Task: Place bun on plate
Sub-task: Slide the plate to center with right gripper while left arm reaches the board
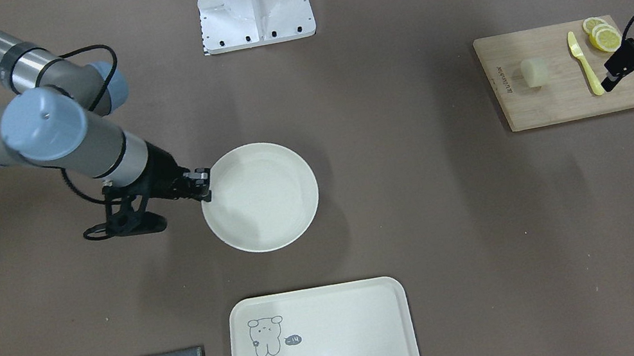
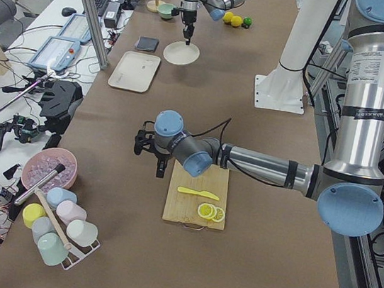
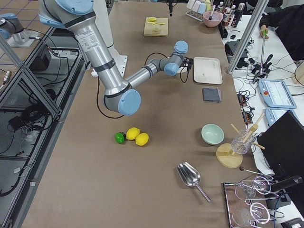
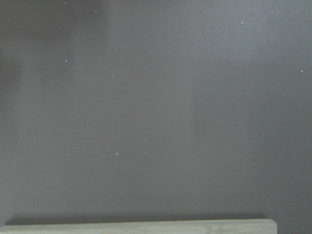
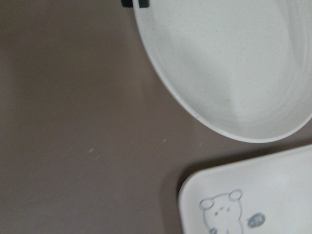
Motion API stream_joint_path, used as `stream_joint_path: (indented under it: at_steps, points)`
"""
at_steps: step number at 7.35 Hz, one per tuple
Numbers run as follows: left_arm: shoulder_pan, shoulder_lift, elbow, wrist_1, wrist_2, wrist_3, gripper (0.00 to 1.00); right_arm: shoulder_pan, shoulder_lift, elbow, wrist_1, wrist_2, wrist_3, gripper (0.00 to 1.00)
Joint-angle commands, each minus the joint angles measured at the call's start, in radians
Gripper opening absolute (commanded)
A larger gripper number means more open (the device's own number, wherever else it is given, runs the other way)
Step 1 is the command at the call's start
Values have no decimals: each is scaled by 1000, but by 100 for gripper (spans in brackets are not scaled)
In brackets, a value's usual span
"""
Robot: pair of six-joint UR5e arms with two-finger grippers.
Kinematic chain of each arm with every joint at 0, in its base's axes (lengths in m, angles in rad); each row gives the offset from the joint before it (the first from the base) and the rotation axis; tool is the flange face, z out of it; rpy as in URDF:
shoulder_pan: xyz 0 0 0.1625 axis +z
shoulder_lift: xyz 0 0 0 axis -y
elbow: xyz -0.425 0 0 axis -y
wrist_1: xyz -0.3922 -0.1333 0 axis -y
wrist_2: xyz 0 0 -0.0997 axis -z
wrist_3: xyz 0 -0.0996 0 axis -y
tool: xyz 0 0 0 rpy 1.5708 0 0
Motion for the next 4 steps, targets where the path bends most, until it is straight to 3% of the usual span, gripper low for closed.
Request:
stream_joint_path:
  at_steps: [1,4]
  points:
    - [99,48,-37,-51,60,-110,98,-112,25,8,0,-99,34,0]
    - [279,68,-50,-116,180,-311,97,-152,13,2,0,-111,33,0]
